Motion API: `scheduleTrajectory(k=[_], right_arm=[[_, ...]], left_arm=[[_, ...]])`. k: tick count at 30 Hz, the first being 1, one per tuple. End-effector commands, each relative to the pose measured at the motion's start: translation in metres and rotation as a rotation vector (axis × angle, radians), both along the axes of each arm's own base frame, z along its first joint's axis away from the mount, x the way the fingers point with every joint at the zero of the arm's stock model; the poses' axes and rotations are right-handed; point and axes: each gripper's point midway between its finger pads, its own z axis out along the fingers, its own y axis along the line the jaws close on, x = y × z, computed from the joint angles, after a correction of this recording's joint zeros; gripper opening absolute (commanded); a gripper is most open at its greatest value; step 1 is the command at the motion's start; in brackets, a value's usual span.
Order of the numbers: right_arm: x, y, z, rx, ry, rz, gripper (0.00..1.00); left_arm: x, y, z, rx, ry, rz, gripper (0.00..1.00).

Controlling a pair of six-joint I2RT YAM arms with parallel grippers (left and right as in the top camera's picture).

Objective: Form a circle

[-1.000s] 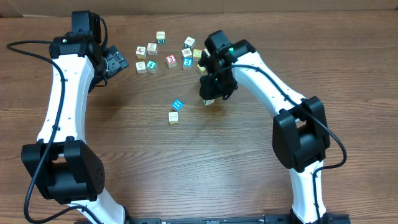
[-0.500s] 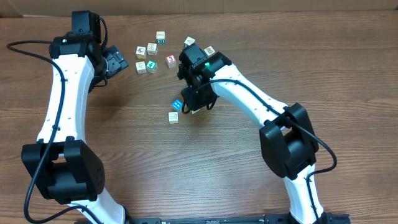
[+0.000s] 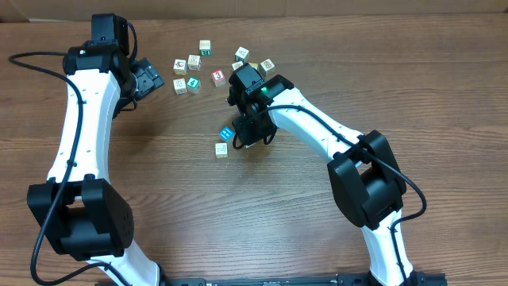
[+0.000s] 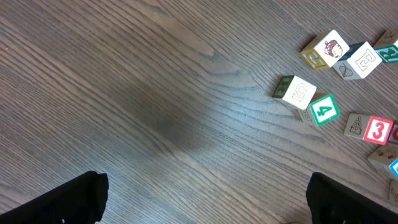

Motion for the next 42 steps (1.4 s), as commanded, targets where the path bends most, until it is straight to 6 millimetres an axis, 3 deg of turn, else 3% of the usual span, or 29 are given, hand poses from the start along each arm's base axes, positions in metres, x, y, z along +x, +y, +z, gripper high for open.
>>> scheduleTrajectory(k=[1,28,42], right_arm=[[0.001,0.004,0.014,0.024,-0.027,-0.004,0.3],[0.002,0.004,0.01,0.023,-0.025,-0.003,0.3],[-0.007,0.009,-0.007,0.023,-0.025,0.016,0.3]], left_arm=[[0.002,0.0,0.013,0.002,-0.033,-0.001,1.0],[0.002,0.0,0.013,0.002,-0.033,-0.001,1.0],[0.002,0.0,0.013,0.002,-0.033,-0.001,1.0]])
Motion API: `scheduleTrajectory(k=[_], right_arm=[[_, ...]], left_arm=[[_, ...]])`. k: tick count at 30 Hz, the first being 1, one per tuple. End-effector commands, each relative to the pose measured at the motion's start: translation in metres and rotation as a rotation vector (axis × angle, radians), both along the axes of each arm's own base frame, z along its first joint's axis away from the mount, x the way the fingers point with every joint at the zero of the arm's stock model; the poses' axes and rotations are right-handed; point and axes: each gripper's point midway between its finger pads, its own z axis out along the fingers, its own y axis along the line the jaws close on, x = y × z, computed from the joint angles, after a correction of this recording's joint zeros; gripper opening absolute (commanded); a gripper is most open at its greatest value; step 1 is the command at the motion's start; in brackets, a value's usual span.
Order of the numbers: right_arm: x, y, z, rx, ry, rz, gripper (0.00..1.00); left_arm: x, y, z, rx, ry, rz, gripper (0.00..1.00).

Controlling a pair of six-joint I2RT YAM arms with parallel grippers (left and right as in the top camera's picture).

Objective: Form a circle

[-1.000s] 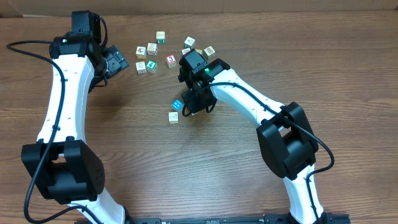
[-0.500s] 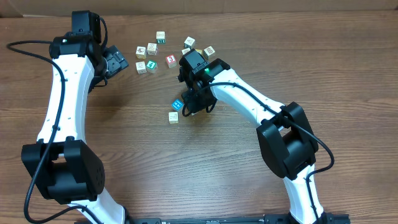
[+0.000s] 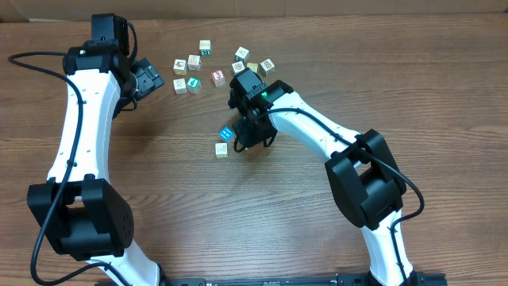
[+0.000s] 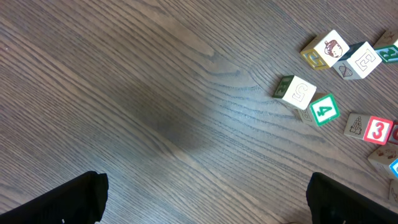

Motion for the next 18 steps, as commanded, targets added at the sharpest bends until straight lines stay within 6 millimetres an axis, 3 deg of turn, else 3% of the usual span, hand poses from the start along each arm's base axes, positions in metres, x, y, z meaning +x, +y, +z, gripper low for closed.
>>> scheduleTrajectory(k=[1,8,18], right_arm=[[-0.0059,0.009,0.0079,0.016,-0.016,0.02,0.3],[-0.0065,0.0171,0.0089,0.025,-0.035,0.035,0.31],[-0.0004,0.0113,0.0081,-0.01,-0.067,0.024,0.31]], left_arm=[[0.0017,0.0004,0.0126,0.002,-0.033,-0.001,1.0],[0.0017,0.0003,0.0126,0.002,-0.033,-0.001,1.0],[0.0017,0.0003,0.0126,0.002,-0.033,-0.001,1.0]])
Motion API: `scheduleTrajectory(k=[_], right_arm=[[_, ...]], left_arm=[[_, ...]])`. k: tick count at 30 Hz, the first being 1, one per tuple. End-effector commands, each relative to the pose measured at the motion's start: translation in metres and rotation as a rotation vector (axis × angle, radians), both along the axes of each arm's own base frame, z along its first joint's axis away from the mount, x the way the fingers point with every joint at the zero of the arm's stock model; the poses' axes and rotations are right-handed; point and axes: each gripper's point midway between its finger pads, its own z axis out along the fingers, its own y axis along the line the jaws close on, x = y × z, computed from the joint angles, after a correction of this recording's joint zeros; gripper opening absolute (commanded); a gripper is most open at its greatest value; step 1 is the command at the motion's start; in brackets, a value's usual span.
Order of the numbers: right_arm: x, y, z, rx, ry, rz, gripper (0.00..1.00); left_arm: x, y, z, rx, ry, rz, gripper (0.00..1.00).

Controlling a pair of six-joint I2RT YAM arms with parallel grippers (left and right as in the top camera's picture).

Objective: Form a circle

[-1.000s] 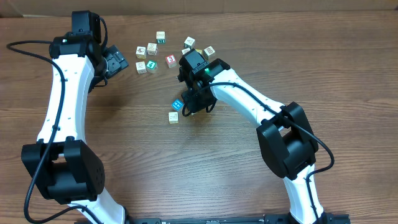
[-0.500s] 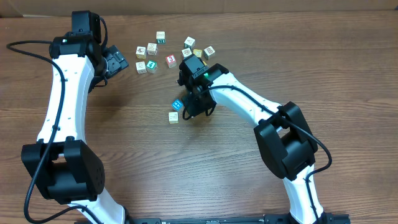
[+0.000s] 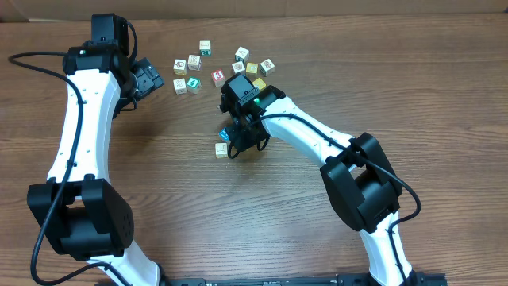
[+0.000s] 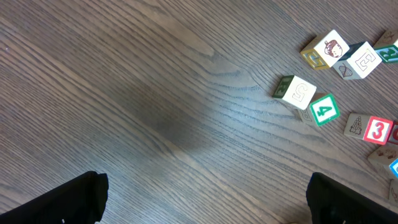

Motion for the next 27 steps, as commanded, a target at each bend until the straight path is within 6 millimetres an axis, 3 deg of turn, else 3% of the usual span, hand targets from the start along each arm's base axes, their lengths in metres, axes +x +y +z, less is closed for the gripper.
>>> scheduleTrajectory(k=[1,27], right_arm=[[0.0046,-0.0035,0.0074,-0.011,-0.037,-0.01,0.31],[0.0126,-0.0032,0.0088,-0.007,-0.061,-0.069,0.31]], left_arm=[[0.0017,0.0003,0.0126,0.002,-0.033,-0.001,1.0],[0.0017,0.0003,0.0126,0.002,-0.033,-0.001,1.0]])
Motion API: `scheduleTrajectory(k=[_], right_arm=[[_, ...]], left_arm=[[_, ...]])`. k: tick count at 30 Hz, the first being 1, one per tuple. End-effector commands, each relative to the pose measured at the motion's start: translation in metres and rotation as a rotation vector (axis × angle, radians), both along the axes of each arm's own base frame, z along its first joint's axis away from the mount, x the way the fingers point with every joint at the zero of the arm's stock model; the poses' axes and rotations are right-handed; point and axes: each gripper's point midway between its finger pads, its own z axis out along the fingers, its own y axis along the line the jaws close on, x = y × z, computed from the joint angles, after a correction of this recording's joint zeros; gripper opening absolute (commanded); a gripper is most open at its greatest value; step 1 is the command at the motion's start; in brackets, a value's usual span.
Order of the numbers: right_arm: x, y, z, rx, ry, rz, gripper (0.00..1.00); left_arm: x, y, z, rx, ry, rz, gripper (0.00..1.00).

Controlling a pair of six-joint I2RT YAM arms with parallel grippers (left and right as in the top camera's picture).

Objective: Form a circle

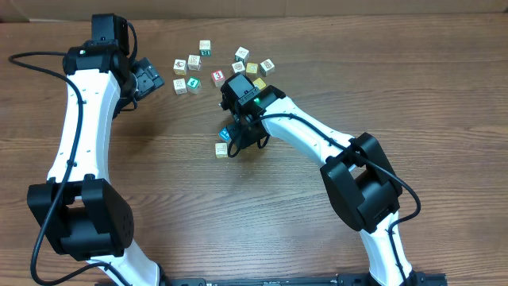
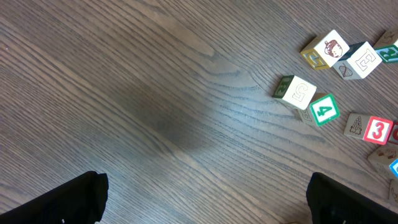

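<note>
Small picture and number cubes lie scattered at the table's far middle: a red 3 cube (image 1: 218, 77), a green 4 cube (image 2: 324, 109), a 5 cube (image 2: 297, 91) and several others. Apart from them, nearer the front, sit a blue cube (image 1: 225, 133) and a tan cube (image 1: 221, 148). My right gripper (image 1: 238, 140) hangs right at the blue cube and partly covers it; its jaws are hidden from above. My left gripper (image 2: 208, 194) is open over bare wood left of the cluster, with nothing between its fingers (image 2: 81, 196).
The wooden table (image 1: 159, 199) runs wide to the front and left. The right arm (image 1: 317, 139) crosses the table's middle toward the cubes. A black cable (image 1: 36, 59) loops at the far left.
At first my right gripper stood just right of the blue cube, which showed whole beside it. Later it was further left, over that cube and hiding part of it, and it stays there now. My left gripper has stayed open in the same place throughout.
</note>
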Motion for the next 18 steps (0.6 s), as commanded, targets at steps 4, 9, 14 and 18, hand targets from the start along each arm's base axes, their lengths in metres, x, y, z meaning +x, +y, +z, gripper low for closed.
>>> scheduleTrajectory(k=[4,9,14,18], right_arm=[[0.0018,-0.0006,0.008,0.014,-0.012,-0.046,0.31],[0.0001,-0.0022,0.0073,0.007,-0.004,-0.046,0.31],[0.0002,-0.0022,0.0073,0.011,0.0,-0.068,0.31],[0.0002,-0.0022,0.0073,0.01,0.0,-0.068,0.31]], left_arm=[[0.0017,0.0003,0.0126,0.002,-0.033,-0.001,0.99],[0.0017,0.0004,0.0126,0.002,-0.033,0.0,1.0],[0.0017,0.0004,0.0126,0.002,-0.033,0.0,0.99],[0.0017,0.0006,0.0126,0.002,-0.033,0.0,0.99]])
